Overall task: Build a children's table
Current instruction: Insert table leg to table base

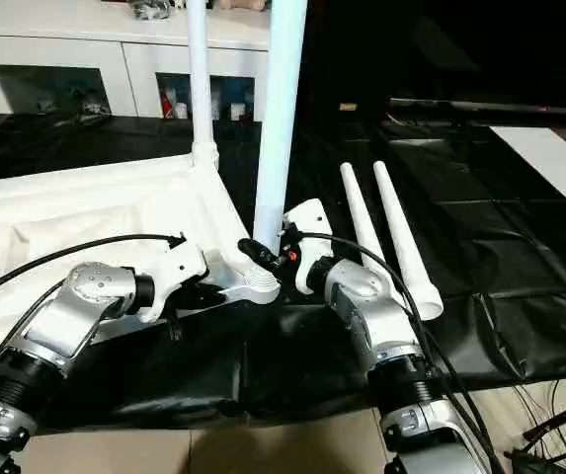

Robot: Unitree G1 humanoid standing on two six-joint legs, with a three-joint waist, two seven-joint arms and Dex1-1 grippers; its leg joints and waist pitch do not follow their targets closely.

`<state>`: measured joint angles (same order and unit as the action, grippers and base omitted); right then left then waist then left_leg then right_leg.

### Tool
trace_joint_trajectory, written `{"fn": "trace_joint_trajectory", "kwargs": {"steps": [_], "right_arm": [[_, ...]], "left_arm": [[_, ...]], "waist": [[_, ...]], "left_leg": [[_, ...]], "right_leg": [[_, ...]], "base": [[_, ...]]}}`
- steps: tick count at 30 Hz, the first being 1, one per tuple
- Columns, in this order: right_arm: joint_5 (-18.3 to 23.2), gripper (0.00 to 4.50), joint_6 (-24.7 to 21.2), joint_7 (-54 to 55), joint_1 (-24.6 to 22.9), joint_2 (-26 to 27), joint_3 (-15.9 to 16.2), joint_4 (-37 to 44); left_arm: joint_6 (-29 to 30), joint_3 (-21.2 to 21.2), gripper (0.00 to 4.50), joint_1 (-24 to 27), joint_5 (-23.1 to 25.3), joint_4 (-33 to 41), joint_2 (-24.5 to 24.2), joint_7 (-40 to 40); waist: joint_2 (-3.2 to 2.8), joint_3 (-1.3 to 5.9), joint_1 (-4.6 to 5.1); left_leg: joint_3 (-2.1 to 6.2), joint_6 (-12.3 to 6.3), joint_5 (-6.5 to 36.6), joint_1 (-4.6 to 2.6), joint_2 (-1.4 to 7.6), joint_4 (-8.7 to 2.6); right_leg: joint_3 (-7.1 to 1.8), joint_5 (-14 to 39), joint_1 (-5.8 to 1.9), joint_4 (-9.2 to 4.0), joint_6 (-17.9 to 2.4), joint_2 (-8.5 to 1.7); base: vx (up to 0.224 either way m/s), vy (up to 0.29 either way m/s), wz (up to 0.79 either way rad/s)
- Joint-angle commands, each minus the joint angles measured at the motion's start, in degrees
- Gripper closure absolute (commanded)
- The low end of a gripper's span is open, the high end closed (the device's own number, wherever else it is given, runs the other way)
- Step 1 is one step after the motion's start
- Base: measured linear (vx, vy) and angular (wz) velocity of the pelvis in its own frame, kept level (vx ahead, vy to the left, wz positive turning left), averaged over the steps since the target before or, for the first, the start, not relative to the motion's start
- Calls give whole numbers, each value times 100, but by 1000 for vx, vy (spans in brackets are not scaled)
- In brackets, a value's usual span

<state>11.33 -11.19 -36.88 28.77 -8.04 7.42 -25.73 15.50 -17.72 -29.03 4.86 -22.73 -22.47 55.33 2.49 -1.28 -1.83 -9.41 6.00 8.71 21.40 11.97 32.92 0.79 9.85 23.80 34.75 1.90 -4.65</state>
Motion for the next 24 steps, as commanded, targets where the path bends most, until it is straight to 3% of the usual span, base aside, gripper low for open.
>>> {"fn": "trace_joint_trajectory", "kwargs": {"steps": [1,8,11,14,16,18,19,20,21,22,23,24], "right_arm": [[-298,265,-397,120,-290,-148,124,-456],[-362,265,-336,504,-233,-39,24,-576],[-408,265,-338,1022,-114,106,-140,-736],[-533,265,-339,1548,105,249,-201,-1021],[-549,266,-393,2107,391,426,-337,-1353],[-464,266,-456,2618,681,616,-528,-1696],[-410,266,-468,2885,805,708,-636,-1853],[-319,266,-462,3113,907,803,-763,-1983],[-198,266,-461,3410,1035,936,-931,-2150],[-115,266,-430,3647,1137,1052,-1048,-2283],[-45,266,-359,3879,1250,1189,-1140,-2444],[-36,266,-345,3917,1269,1212,-1153,-2471]], "left_arm": [[98,-197,450,206,77,-69,-19,48],[261,-291,450,202,92,-87,-107,256],[419,-165,450,74,65,-267,72,-22],[647,10,450,-233,128,-709,405,-639],[944,209,450,-572,171,-1187,749,-1326],[1106,341,450,-838,187,-1524,1046,-1844],[1145,369,450,-931,187,-1631,1166,-1994],[1163,389,450,-1004,183,-1723,1275,-2119],[1161,408,450,-1097,185,-1854,1412,-2269],[1147,399,450,-1167,199,-1959,1521,-2362],[1136,387,450,-1253,214,-2087,1647,-2458],[1134,384,450,-1268,217,-2109,1668,-2473]], "waist": [[-73,178,15],[-95,178,30],[-105,174,46],[-112,143,81],[-140,138,119],[-159,139,144],[-222,115,163],[-206,106,207],[-256,107,222],[-237,100,258],[-265,96,261],[-268,79,277]], "left_leg": [[23,143,3115,-79,22,-472],[35,180,3171,-72,15,-491],[52,221,3189,-77,10,-514],[68,271,3417,-115,-13,-517],[99,265,3700,-205,-37,-487],[145,231,3780,-196,-39,-516],[159,198,3976,-254,-24,-532],[170,164,4073,-254,-20,-553],[191,132,4196,-259,7,-596],[186,84,4199,-238,13,-605],[209,109,4234,-234,32,-639],[194,112,4330,-273,26,-637]], "right_leg": [[-60,2927,-52,-602,-618,-145],[-58,2991,-50,-615,-588,-146],[-46,3042,-61,-632,-567,-142],[-7,3341,-24,-690,-486,-120],[75,3729,9,-798,-365,-120],[160,3697,-62,-833,-325,-127],[247,3641,-58,-892,-352,-128],[307,3553,-86,-921,-343,-105],[378,3311,-165,-929,-408,-137],[409,3240,-194,-940,-413,-151],[427,3197,-229,-920,-449,-198],[453,3264,-198,-968,-444,-193]], "base": [[0,0,0],[0,0,0],[0,0,0],[0,0,0],[-59,19,-5],[-58,31,-9],[-51,31,-9],[0,0,0],[0,0,0],[0,0,0],[0,0,0],[0,0,0]]}}
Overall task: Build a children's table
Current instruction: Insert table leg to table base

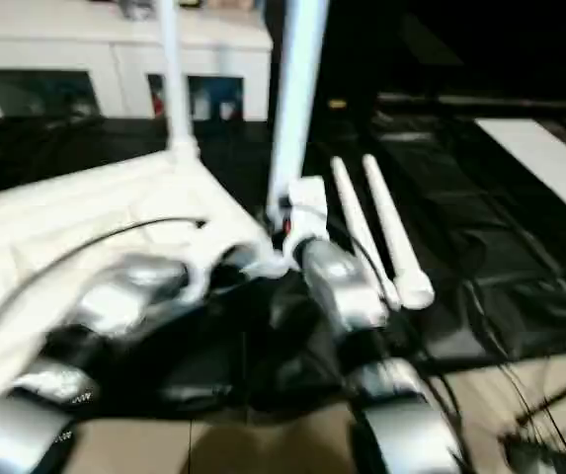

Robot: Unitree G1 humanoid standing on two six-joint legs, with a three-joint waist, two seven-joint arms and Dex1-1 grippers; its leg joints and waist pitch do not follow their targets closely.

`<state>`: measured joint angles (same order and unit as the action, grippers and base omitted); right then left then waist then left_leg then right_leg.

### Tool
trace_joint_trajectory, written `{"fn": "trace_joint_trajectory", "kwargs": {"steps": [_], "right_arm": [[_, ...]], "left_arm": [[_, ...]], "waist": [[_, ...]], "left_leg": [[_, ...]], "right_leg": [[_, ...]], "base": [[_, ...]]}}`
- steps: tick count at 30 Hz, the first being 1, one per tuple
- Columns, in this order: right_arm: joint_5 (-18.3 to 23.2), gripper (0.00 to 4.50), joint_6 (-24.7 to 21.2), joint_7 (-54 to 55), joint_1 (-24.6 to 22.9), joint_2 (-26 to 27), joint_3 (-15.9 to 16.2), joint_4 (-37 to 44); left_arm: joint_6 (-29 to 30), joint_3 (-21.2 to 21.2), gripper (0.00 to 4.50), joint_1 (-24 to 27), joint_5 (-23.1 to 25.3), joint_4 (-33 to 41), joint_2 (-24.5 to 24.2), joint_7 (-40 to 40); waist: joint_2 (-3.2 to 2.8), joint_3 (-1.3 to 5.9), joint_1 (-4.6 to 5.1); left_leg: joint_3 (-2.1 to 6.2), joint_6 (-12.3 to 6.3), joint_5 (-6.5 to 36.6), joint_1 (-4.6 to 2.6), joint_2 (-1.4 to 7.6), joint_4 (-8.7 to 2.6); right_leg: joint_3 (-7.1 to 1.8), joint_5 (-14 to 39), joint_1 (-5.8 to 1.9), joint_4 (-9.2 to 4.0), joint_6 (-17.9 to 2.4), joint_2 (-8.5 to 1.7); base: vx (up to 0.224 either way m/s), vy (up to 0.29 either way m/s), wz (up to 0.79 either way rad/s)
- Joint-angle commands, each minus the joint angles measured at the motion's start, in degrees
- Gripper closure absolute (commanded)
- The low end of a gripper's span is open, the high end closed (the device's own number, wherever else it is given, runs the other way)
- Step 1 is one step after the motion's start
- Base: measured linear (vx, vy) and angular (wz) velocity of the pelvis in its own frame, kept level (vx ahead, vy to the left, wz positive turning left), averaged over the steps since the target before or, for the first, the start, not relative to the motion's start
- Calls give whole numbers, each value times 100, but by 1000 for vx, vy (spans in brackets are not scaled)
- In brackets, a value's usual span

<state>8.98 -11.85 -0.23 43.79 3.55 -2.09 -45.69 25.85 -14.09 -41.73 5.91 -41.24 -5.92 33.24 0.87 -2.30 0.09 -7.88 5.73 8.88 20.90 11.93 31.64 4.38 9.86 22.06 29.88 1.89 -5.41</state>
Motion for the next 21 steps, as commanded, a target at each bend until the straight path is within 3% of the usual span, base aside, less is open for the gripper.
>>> {"fn": "trace_joint_trajectory", "kwargs": {"steps": [1,2,3,4,5,6,7,8,9,10,11,12,13,14,15,16,18,19,20,21], "right_arm": [[211,266,-244,342,-185,127,-222,-553],[190,266,-219,397,-150,174,-233,-614],[171,266,-214,391,-136,199,-220,-639],[165,266,-212,389,-131,207,-216,-648],[153,266,-186,405,-89,248,-231,-722],[88,266,-144,406,-42,268,-203,-803],[11,266,-94,405,-2,275,-166,-872],[-18,266,-48,440,35,285,-190,-943],[-31,266,-23,465,61,289,-211,-993],[-37,266,-6,491,78,288,-227,-1023],[-39,266,5,509,88,284,-237,-1036],[-17,266,21,522,111,280,-262,-1067],[3,266,36,507,132,278,-279,-1098],[17,266,46,492,147,275,-289,-1121],[40,266,95,394,161,266,-292,-1129],[72,266,116,285,172,262,-297,-1118],[89,210,145,195,188,261,-316,-1122],[34,193,178,175,203,241,-284,-1124],[-16,193,226,157,226,229,-278,-1161],[-19,186,259,137,248,225,-304,-1189]], "left_arm": [[97,44,450,-42,95,-313,88,-324],[84,56,450,-70,83,-348,120,-345],[77,61,450,-83,73,-363,136,-352],[75,63,450,-87,70,-368,141,-354],[64,66,450,-118,61,-417,159,-375],[47,71,450,-144,54,-471,160,-391],[34,75,450,-163,49,-520,157,-409],[4,84,450,-185,51,-585,155,-424],[-22,93,450,-194,53,-625,147,-427],[-35,99,450,-202,55,-650,144,-430],[-39,101,450,-202,56,-655,141,-426],[-47,107,450,-201,57,-662,135,-414],[-53,111,450,-200,58,-664,131,-404],[-59,113,450,-202,59,-670,130,-400],[-77,109,450,-207,59,-678,126,-382],[-90,105,450,-207,58,-677,120,-361],[-112,101,450,-217,56,-697,118,-342],[-130,97,450,-217,57,-702,111,-322],[-154,100,450,-223,58,-727,111,-316],[-179,104,450,-227,60,-750,110,-309]], "waist": [[-124,148,86],[-132,131,102],[-167,92,119],[-212,77,76],[-281,132,-137],[-211,110,-146],[120,36,-94],[127,35,-51],[-32,123,-71],[-32,123,-71],[-148,135,-48],[-207,136,-68],[-158,84,-89],[-95,82,-86],[-37,63,-41],[-115,54,-13],[-195,70,9],[-226,40,-25],[-212,45,-62],[-88,82,-26]], "left_leg": [[32,143,4456,-272,21,-506],[30,142,4558,-310,17,-504],[36,124,4845,-286,79,-608],[35,135,5053,-156,167,-778],[-56,70,5152,58,334,-1066],[-161,31,5114,-18,319,-1082],[-239,99,3947,-775,-214,6],[-124,17,2908,-492,-243,178],[13,113,2773,-71,-73,-235],[13,113,2773,-71,-73,-235],[143,199,3391,137,110,-511],[183,203,4082,62,228,-667],[102,231,4362,-163,135,-611],[42,229,4222,-318,30,-474],[11,143,3792,-417,-75,-314],[37,95,3772,-332,-32,-372],[91,114,4075,-241,73,-497],[128,181,4620,-57,229,-778],[74,214,4699,-148,202,-778],[-17,211,4358,-440,30,-491]], "right_leg": [[139,3384,10,-544,-399,-101],[198,3455,29,-590,-363,-78],[323,3292,-85,-534,-322,-24],[311,2962,-261,-280,-382,-6],[68,1763,-537,472,-589,-50],[-6,1596,-408,442,-605,-34],[98,4847,563,-766,-188,-267],[142,5888,269,-858,108,-535],[302,5096,-258,-582,181,-444],[302,5096,-258,-582,181,-444],[324,3701,-486,-247,69,-321],[195,2466,-470,6,-273,-267],[170,2637,-208,-207,-506,-257],[194,3164,-55,-388,-514,-293],[296,3931,32,-581,-380,-349],[411,4032,-115,-615,-195,-323],[430,3557,-265,-481,-173,-296],[231,2556,-427,-53,-437,-246],[212,2678,-341,-111,-499,-220],[195,3420,-33,-422,-541,-313]], "base": [[0,0,0],[0,0,0],[0,0,0],[0,0,0],[0,0,0],[26,-78,21],[26,-78,21],[73,-57,4],[74,35,-44],[74,35,-44],[71,72,-44],[0,0,0],[0,0,0],[0,0,0],[0,0,0],[0,0,0],[0,0,0],[0,0,0],[0,0,0],[0,0,0]]}}
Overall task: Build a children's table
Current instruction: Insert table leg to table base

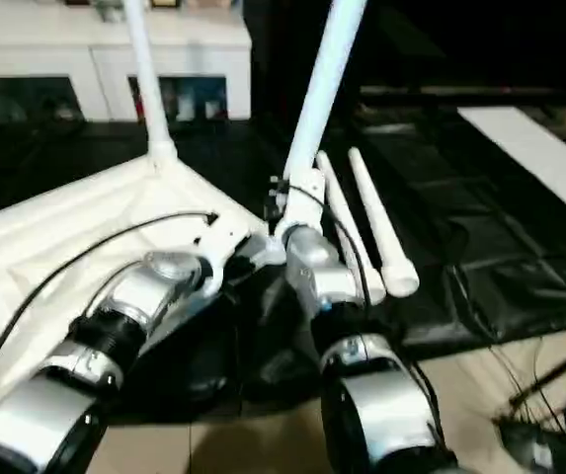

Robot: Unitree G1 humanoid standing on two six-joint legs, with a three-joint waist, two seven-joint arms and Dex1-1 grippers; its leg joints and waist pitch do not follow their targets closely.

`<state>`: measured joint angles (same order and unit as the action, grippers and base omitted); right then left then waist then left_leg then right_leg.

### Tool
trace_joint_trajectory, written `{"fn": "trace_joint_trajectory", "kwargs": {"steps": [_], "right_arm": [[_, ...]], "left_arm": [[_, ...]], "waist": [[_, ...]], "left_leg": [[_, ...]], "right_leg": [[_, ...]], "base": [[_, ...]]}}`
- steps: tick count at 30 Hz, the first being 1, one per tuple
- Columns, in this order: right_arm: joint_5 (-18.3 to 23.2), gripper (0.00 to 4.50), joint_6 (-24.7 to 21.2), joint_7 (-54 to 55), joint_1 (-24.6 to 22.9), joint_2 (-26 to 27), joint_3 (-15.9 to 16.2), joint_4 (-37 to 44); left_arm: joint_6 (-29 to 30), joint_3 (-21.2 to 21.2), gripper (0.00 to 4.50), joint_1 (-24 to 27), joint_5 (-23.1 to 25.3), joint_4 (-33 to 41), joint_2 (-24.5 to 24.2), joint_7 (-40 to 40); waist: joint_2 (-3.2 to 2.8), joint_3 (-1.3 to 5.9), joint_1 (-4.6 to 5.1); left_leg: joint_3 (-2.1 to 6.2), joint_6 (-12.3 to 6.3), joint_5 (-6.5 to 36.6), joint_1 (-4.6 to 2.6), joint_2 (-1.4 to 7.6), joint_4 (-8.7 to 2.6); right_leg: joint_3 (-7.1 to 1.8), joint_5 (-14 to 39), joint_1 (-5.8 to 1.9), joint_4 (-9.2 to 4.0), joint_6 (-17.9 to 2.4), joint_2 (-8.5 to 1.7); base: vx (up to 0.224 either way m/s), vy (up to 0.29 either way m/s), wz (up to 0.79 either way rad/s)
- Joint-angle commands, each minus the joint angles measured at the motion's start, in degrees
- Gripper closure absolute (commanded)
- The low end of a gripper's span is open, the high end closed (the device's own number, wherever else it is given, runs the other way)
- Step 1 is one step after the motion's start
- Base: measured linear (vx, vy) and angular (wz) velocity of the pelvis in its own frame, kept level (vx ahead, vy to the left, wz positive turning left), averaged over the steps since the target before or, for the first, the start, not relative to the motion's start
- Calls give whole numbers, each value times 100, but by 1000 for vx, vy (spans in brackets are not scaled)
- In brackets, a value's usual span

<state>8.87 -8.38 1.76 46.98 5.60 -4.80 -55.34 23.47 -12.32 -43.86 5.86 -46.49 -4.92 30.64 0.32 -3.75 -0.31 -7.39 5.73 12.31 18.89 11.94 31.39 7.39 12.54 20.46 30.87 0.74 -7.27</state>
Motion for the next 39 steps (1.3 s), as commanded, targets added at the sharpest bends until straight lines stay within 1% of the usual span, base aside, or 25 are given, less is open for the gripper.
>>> {"fn": "trace_joint_trajectory", "kwargs": {"steps": [1,2,3,4,5,6,7,8,9,10,11,12,13,14,15,16,19,21,23,26,29,31,34,36,39], "right_arm": [[-8,178,-88,-62,-71,19,-33,-223],[-41,170,-63,-109,-44,2,-22,-260],[-50,153,-35,-112,-28,-9,-33,-280],[-55,145,-16,-107,-16,-18,-37,-295],[-55,145,-16,-107,-16,-18,-37,-295],[-63,137,8,-136,-4,-28,-34,-316],[-59,137,15,-145,1,-29,-39,-328],[-53,111,29,-162,11,-33,-48,-349],[-79,106,83,-190,34,-50,-31,-388],[-91,106,95,-189,38,-55,-22,-393],[-118,106,114,-184,46,-64,-4,-409],[-129,106,140,-202,54,-70,6,-410],[-131,106,153,-214,56,-72,8,-409],[-123,106,172,-247,65,-80,0,-406],[-121,106,174,-252,66,-81,-3,-406],[-112,106,185,-274,72,-85,-11,-406],[-119,106,273,-331,81,-113,-13,-397],[-121,106,305,-353,85,-123,-16,-393],[-190,106,412,-372,99,-153,22,-383],[-238,106,490,-402,114,-173,50,-382],[-283,145,595,-466,68,-217,101,-192],[-319,150,654,-553,2,-266,155,-15],[-324,178,671,-595,-22,-307,153,36],[-324,183,672,-607,-19,-329,127,27],[-340,185,696,-609,-15,-334,114,6]], "left_arm": [[60,-73,450,-14,64,-225,10,-49],[39,-69,450,-10,66,-235,3,-38],[29,-68,450,-2,65,-230,-7,-23],[21,-68,450,2,65,-227,-14,-12],[21,-68,450,2,65,-227,-14,-12],[18,-67,450,10,64,-211,-24,6],[13,-66,450,14,64,-209,-26,10],[3,-65,450,20,65,-205,-31,18],[-14,-61,450,28,65,-198,-39,32],[-16,-60,450,30,65,-196,-41,34],[-23,-59,450,33,66,-191,-44,40],[-28,-61,450,36,68,-186,-47,47],[-30,-62,450,37,68,-183,-48,50],[-45,-66,450,40,72,-185,-55,62],[-47,-67,450,40,72,-186,-55,64],[-55,-69,450,41,74,-189,-59,70],[-79,-76,450,39,77,-201,-72,96],[-85,-79,450,38,79,-204,-75,104],[-89,-86,450,41,84,-200,-88,127],[-89,-91,450,43,88,-195,-95,138],[-71,-102,450,52,95,-164,-101,155],[-58,-111,450,61,100,-144,-104,169],[-50,-116,450,67,105,-140,-109,179],[-50,-123,450,68,104,-138,-113,202],[-51,-129,450,67,107,-144,-117,214]], "waist": [[24,191,64],[-10,205,54],[-153,205,91],[-187,204,60],[-227,190,12],[-218,197,-88],[118,198,-36],[166,197,-69],[125,188,-98],[45,266,-145],[-37,284,-149],[-37,292,-146],[3,308,-144],[41,304,-153],[41,304,-153],[49,291,-157],[52,315,-158],[57,316,-166],[56,312,-181],[63,323,-186],[82,322,-184],[79,321,-198],[81,331,-203],[81,313,-205],[86,328,-201]], "left_leg": [[-70,109,3397,-286,-110,-232],[-72,50,3234,-239,-91,-244],[29,72,3498,27,95,-483],[65,103,3718,135,171,-597],[64,122,4073,229,265,-769],[-38,190,4359,134,338,-898],[-175,173,3732,-261,-5,-434],[-205,109,3099,-366,-147,-176],[-122,-126,1967,-5,-93,-212],[-82,-55,1689,167,-33,-334],[-53,124,1762,187,58,-419],[-52,189,1881,134,69,-421],[-86,215,1897,77,69,-409],[-135,157,1734,102,63,-414],[-135,157,1734,102,63,-414],[-185,80,1613,111,59,-416],[-207,34,1471,141,60,-413],[-242,9,1435,112,63,-405],[-266,-18,1495,73,60,-390],[-276,-48,1402,82,59,-380],[-283,-70,1409,79,54,-372],[-288,-107,1349,81,52,-364],[-287,-115,1236,90,56,-361],[-301,-116,1432,67,43,-353],[-283,-118,1526,79,38,-344]], "right_leg": [[84,4034,211,-793,-151,-187],[128,4120,122,-806,-56,-204],[164,3360,-182,-571,10,-170],[89,2916,-291,-385,-62,-137],[20,2452,-373,-101,-193,-73],[-159,1584,-259,131,-519,-24],[-191,2885,261,-516,-503,-110],[-130,3809,392,-701,-349,-211],[-153,4525,57,-685,-109,-382],[-191,4086,-132,-554,-93,-343],[-175,3313,-91,-480,-175,-245],[-181,2978,-38,-450,-271,-210],[-227,2402,9,-400,-543,-181],[-268,2072,16,-339,-747,-155],[-268,2072,16,-339,-747,-155],[-305,2041,18,-316,-849,-143],[-342,2029,-10,-295,-809,-141],[-362,1912,14,-292,-848,-133],[-375,2023,43,-313,-871,-144],[-382,2026,34,-310,-863,-145],[-377,2111,43,-318,-843,-138],[-379,2127,43,-320,-823,-134],[-383,2007,28,-296,-842,-131],[-386,2122,67,-310,-867,-118],[-384,2286,57,-310,-804,-125]], "base": [[0,0,0],[0,0,0],[58,27,-18],[58,27,-18],[0,0,0],[0,0,0],[0,0,0],[63,-39,24],[93,-3,-7],[93,-3,-7],[77,30,-31],[0,0,0],[0,0,0],[0,0,0],[0,0,0],[0,0,0],[0,0,0],[0,0,0],[0,0,0],[0,0,0],[0,0,0],[0,0,0],[0,0,0],[0,0,0],[0,0,0]]}}
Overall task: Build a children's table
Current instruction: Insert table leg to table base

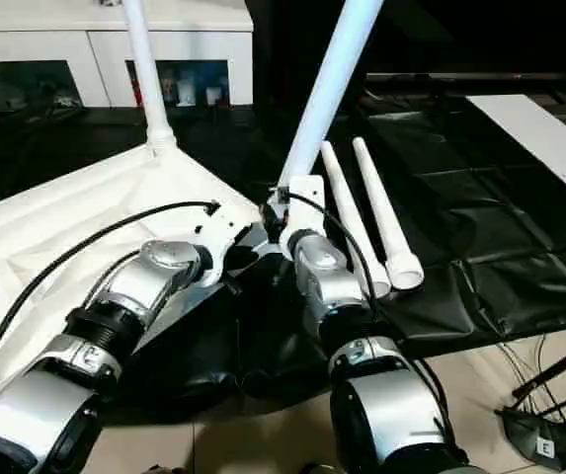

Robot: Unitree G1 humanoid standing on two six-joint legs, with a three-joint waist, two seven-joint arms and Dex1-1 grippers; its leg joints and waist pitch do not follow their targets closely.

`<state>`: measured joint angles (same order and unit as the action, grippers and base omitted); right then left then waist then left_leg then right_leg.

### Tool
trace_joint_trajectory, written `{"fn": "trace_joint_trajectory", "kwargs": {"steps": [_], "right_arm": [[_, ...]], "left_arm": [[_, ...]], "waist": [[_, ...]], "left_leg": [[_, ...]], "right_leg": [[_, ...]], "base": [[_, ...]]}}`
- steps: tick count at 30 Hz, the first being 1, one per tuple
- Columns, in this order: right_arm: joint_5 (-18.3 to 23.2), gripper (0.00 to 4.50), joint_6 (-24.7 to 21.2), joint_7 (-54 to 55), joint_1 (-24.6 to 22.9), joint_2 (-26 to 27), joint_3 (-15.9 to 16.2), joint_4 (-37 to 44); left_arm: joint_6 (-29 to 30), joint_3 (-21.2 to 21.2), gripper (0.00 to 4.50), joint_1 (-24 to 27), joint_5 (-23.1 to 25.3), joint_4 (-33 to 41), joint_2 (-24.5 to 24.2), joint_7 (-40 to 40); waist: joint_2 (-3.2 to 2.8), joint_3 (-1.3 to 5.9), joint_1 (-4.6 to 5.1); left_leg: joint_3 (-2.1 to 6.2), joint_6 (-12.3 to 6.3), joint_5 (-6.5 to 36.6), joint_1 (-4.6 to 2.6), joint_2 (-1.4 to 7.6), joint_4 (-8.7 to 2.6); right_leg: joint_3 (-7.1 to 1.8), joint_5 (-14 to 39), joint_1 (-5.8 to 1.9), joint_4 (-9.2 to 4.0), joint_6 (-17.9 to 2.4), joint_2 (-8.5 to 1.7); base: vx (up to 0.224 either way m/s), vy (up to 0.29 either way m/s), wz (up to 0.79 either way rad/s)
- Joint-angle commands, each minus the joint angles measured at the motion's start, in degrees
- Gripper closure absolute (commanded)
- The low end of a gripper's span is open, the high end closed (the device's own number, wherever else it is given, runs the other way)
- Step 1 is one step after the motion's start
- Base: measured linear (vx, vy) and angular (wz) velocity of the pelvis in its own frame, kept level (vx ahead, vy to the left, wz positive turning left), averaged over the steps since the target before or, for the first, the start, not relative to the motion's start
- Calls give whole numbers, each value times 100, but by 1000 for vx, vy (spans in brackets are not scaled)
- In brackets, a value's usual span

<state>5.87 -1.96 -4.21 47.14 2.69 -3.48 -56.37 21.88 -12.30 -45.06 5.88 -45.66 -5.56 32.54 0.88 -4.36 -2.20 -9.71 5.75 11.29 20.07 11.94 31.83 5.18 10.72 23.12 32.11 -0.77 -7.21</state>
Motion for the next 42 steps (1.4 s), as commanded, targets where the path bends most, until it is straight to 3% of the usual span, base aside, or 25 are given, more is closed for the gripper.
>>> {"fn": "trace_joint_trajectory", "kwargs": {"steps": [1,9,12,13,15,18,20,24,26,28,30,31,35,37,39,42], "right_arm": [[-45,185,51,-29,-31,-47,-13,103],[-70,186,-20,-202,-87,-80,57,204],[-91,186,-87,-302,-114,-118,104,280],[-89,186,-142,-371,-123,-139,124,318],[-124,186,-264,-535,-143,-200,200,417],[-167,186,-543,-900,-199,-380,357,764],[-94,186,-721,-1078,-230,-503,355,1046],[64,186,-1183,-1507,-303,-789,329,1642],[121,186,-1379,-1726,-363,-919,356,1915],[213,186,-1720,-2122,-524,-1139,462,2405],[263,186,-1867,-2246,-606,-1226,477,2614],[288,186,-1990,-2298,-667,-1272,468,2774],[466,186,-2386,-2466,-814,-1352,427,3180],[473,186,-2474,-2511,-860,-1390,459,3309],[478,186,-2529,-2557,-888,-1411,481,3391],[513,186,-2665,-2688,-924,-1458,503,3575]], "left_arm": [[106,-139,450,187,109,-233,-55,38],[71,-260,450,242,159,-150,-117,251],[-54,-373,450,303,191,-56,-170,472],[-227,-470,450,340,235,2,-217,615],[-431,-608,450,391,320,81,-331,799],[-1184,-920,450,483,564,211,-727,1168],[-1877,-1061,450,541,639,327,-1007,1473],[-2215,-1085,450,581,700,415,-1440,1734],[-2346,-1077,450,590,698,408,-1591,1837],[-2475,-1066,450,603,693,374,-1788,1942],[-2431,-989,450,626,611,414,-1845,2024],[-2374,-913,404,655,487,493,-1889,2159],[-2293,-687,365,764,62,926,-2037,2599],[-2330,-628,352,790,-51,1109,-2140,2768],[-2317,-579,346,798,-133,1202,-2186,2841],[-2287,-409,311,815,-388,1455,-2299,3031]], "waist": [[26,392,-10],[43,418,-27],[34,400,-19],[57,418,-19],[47,424,-25],[47,434,-50],[44,463,-65],[57,480,-90],[54,515,-97],[56,538,-106],[39,593,-116],[46,584,-121],[66,583,-96],[52,561,-88],[50,578,-90],[43,548,-105]], "left_leg": [[-44,-121,1584,-26,43,-393],[-56,-160,1326,-14,53,-381],[-56,-143,1743,-41,48,-388],[-46,-133,1748,-27,51,-391],[-41,-155,1640,-7,56,-397],[-48,-172,1517,-10,63,-393],[-51,-136,1348,-5,80,-387],[-80,-146,1186,0,70,-347],[-89,-174,925,27,57,-313],[-80,-209,480,80,34,-271],[-109,-314,31,38,11,-199],[-123,-403,-116,50,-8,-184],[-121,-348,124,69,19,-202],[-135,-273,256,49,36,-206],[-134,-212,272,49,39,-193],[-141,-150,410,49,42,-195]], "right_leg": [[-161,2406,-215,-425,-651,-128],[-175,1984,-241,-365,-789,-121],[-163,2358,-191,-409,-748,-108],[-167,2392,-204,-414,-692,-117],[-173,2227,-215,-388,-685,-104],[-192,2053,-215,-368,-704,-112],[-213,1781,-225,-311,-775,-109],[-250,1296,-207,-211,-904,-71],[-283,866,-240,-129,-994,-53],[-312,135,-283,-21,-1120,3],[-329,-686,-291,62,-1313,25],[-324,-1041,-304,80,-1483,50],[-327,-602,-344,62,-1493,18],[-341,-372,-301,46,-1482,28],[-357,-422,-299,68,-1490,35],[-361,-285,-276,62,-1468,44]], "base": [[0,0,0],[0,0,0],[0,0,0],[0,0,0],[0,0,0],[0,0,0],[0,0,0],[15,-4,1],[65,-17,2],[58,-13,-5],[55,-11,-3],[53,-12,-1],[0,0,0],[0,0,0],[0,0,0],[0,0,0]]}}
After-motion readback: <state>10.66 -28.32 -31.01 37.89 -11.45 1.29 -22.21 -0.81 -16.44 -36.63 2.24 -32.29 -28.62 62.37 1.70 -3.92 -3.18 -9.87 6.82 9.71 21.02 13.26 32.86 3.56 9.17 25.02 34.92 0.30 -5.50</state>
